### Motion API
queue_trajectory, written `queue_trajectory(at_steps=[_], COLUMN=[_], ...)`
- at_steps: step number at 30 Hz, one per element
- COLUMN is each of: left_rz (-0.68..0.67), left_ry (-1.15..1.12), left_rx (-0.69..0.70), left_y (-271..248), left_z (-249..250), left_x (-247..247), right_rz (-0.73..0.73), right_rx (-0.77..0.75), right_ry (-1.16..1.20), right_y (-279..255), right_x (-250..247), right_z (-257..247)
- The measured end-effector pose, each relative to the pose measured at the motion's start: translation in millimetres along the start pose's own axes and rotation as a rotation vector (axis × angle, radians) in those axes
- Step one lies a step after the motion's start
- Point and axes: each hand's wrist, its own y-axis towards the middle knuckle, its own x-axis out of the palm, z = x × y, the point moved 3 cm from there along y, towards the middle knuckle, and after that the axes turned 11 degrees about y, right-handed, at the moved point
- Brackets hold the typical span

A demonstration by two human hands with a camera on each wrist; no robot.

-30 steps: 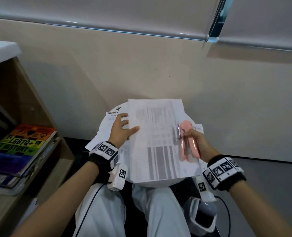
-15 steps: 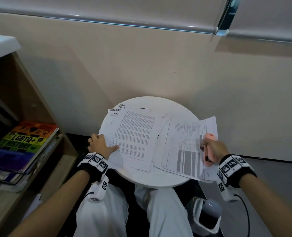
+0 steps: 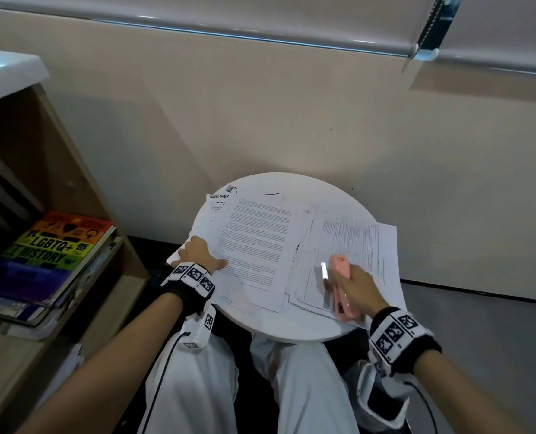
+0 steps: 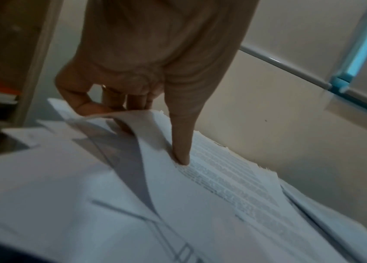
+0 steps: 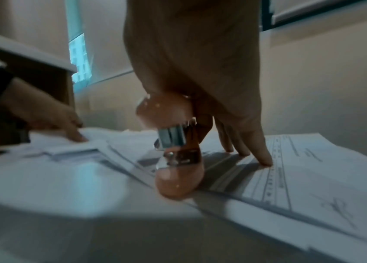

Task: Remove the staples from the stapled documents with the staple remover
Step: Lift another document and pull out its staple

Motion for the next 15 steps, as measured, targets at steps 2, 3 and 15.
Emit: queue_trajectory(at_steps=[2,3,15], left_rz=[-0.009,0.006,0.448], left_ry=[-0.108,-0.158,-0.374], left_rx=[0.034,0.061,0.484], left_y=[1.7,2.1,-14.7], left_z=[-1.0,-0.9,-29.6], left_x=[1.4,2.5,-1.5], right_rz=[0.016,0.022,-0.002], right_rx=[0.007,0.019,0.07], right_ry=[-0.097,-0.176,-0.309], right_y=[0.2,2.7,0.9], right_x=[9.1,11.8,18.8], right_z=[7.4,12.2,17.1])
